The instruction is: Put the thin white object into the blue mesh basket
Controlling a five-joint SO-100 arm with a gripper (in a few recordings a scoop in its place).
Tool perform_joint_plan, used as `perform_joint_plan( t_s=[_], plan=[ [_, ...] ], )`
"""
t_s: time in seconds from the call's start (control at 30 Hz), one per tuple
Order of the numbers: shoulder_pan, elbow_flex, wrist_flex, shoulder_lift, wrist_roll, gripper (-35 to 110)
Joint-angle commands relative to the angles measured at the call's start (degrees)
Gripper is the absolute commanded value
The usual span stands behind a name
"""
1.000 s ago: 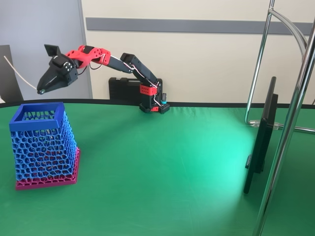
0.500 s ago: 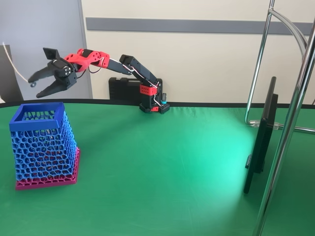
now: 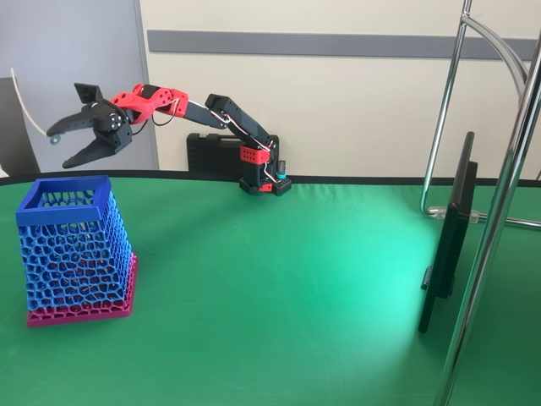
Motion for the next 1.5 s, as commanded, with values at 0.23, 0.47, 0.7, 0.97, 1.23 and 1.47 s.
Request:
perform_joint_plan(
  t_s=[0.23,0.47,0.7,0.97,1.23,1.47],
  plan=[
    [-1.14,-0.44,-0.79,4.04,2.64,42],
    [-2.2,6.15,-0.97,8.7,2.72,43],
    [-5.1,28.21,-6.33,25.31,4.13,41],
    [-11.6,50.8,-7.91,44.38,6.24,38],
    [-18.72,70.93,-8.79,61.35,7.56,35],
    [-25.14,89.91,-9.23,78.13,7.03,28]
  ],
)
